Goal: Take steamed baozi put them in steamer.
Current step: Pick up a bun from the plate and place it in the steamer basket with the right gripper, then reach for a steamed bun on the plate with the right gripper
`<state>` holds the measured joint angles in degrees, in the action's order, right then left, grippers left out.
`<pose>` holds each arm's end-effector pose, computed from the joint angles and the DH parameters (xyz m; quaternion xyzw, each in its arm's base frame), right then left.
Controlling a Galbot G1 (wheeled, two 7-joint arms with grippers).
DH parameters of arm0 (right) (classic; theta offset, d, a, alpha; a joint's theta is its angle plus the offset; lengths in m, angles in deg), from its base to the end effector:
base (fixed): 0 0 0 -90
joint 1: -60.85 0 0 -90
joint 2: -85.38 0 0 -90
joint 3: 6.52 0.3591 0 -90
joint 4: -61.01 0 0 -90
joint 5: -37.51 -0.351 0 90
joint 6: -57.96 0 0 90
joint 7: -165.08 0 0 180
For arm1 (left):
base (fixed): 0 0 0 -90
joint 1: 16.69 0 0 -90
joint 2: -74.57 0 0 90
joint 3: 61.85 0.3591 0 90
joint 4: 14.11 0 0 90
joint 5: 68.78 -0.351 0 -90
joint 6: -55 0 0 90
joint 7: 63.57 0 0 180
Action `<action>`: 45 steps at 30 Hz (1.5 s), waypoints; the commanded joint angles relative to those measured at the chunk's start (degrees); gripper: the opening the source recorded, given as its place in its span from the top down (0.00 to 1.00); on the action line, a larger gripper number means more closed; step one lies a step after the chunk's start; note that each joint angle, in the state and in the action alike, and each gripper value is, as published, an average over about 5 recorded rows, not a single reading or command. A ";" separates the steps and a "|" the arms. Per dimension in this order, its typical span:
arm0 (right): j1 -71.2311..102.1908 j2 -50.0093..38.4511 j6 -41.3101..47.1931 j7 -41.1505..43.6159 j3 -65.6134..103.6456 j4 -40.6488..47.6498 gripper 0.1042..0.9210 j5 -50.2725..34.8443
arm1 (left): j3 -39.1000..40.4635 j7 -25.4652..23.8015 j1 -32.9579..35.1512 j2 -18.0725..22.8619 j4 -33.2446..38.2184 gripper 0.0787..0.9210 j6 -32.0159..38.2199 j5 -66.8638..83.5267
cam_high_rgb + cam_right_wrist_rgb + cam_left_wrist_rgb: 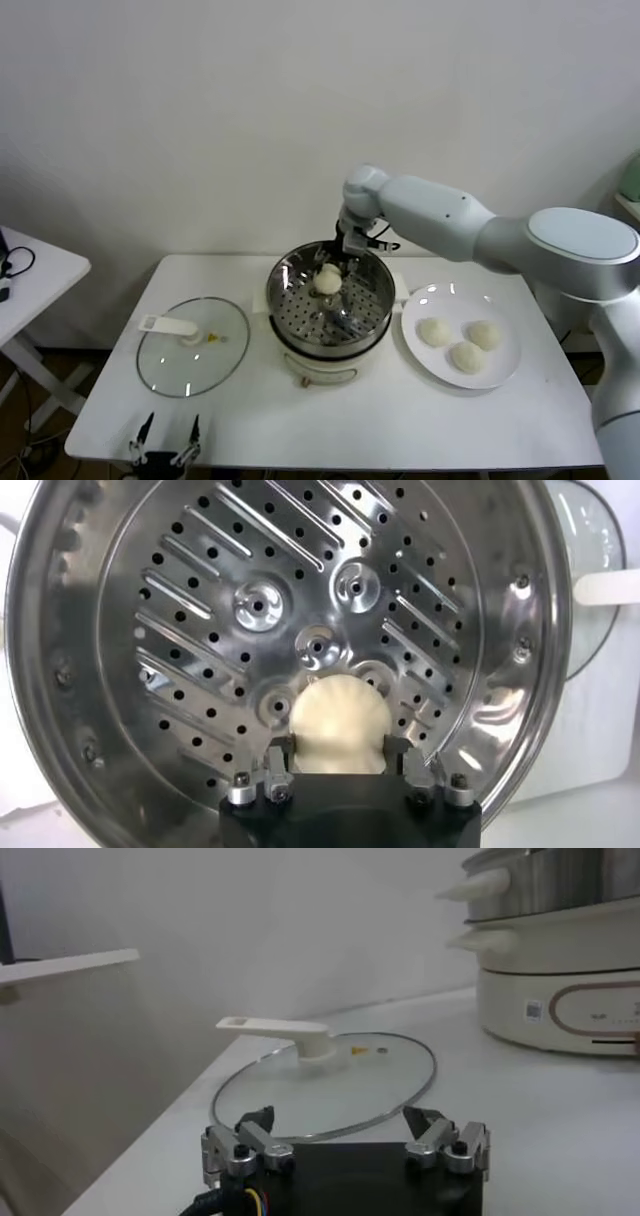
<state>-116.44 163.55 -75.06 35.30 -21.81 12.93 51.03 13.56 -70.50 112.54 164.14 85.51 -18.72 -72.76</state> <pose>0.6287 0.1249 -0.0987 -0.6550 0.1271 -0.7434 0.0475 0.0698 0.0894 -0.4440 0.0319 -0.9870 -0.0958 0.1248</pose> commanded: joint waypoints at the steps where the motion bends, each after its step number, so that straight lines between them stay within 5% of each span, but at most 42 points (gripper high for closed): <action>1: 0.19 0.61 -0.56 -0.26 0.07 0.75 0.27 0.19 | 0.04 -0.02 -0.13 -0.03 0.06 0.12 0.00 0.00; 5: -0.56 0.45 -0.86 0.10 -0.23 0.50 0.15 -0.74 | 0.01 -0.05 -0.13 -0.03 0.38 0.12 -0.07 0.06; 12: -4.67 -2.53 -0.87 2.64 -2.31 -2.43 0.12 -6.57 | 0.04 -0.08 0.11 -0.04 0.80 0.12 -0.09 0.05; 20: -17.53 -9.60 8.67 11.28 -16.97 -5.98 0.12 -36.74 | 0.17 0.07 0.35 -0.01 1.12 0.12 -0.03 -0.07; 25: -21.84 -14.87 18.23 12.01 -24.70 -7.17 0.12 -47.72 | 0.37 0.17 0.51 0.01 1.29 0.12 0.11 -0.11; 45: -21.85 -30.66 53.20 -1.38 -35.49 -29.96 0.12 -52.94 | -0.35 0.04 0.58 -0.07 2.01 0.12 0.53 0.00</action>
<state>-139.02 137.93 -34.86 38.48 -53.88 -9.92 2.74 13.21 -70.43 113.17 163.99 87.45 -18.29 -72.77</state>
